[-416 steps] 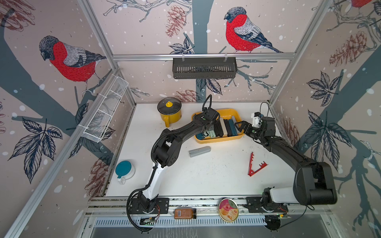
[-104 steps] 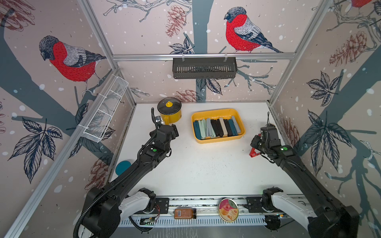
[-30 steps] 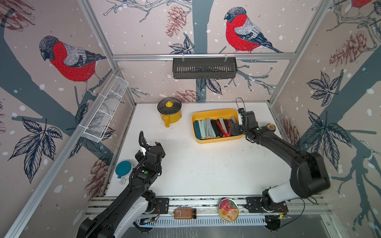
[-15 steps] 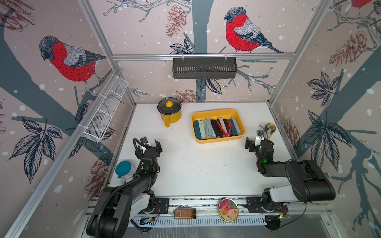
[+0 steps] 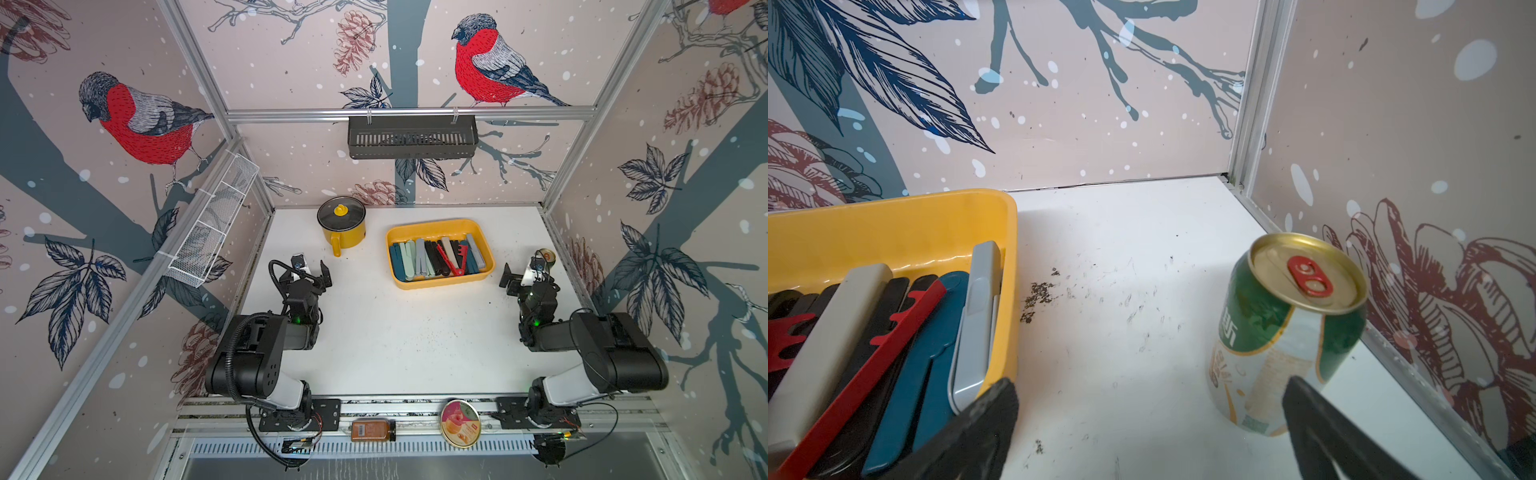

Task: Put the pruning pliers into the storage box
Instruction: Reset both arms

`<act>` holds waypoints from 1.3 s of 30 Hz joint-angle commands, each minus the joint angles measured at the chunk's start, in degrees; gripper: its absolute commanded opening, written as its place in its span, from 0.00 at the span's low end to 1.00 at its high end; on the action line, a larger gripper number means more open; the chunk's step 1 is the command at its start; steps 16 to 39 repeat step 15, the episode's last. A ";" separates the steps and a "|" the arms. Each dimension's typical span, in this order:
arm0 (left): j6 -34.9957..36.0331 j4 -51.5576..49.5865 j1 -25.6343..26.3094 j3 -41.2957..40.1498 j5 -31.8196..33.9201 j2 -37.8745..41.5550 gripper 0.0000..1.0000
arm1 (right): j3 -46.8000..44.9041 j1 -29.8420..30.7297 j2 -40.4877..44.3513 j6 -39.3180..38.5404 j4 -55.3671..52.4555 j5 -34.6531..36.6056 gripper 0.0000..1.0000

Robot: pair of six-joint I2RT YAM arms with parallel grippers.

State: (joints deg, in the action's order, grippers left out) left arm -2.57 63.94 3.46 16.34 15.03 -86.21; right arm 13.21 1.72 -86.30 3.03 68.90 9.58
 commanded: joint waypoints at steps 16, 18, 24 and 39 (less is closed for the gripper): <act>0.11 -1.41 -0.21 0.47 -2.20 0.33 0.99 | 0.32 0.00 0.17 0.98 -0.35 0.57 1.00; 0.11 -1.41 -0.21 0.47 -2.20 0.33 0.99 | 0.32 0.00 0.17 0.98 -0.35 0.57 1.00; 0.11 -1.41 -0.21 0.47 -2.20 0.33 0.99 | 0.32 0.00 0.17 0.98 -0.35 0.57 1.00; 0.11 -1.41 -0.21 0.47 -2.20 0.33 0.99 | 0.32 0.00 0.17 0.98 -0.35 0.57 1.00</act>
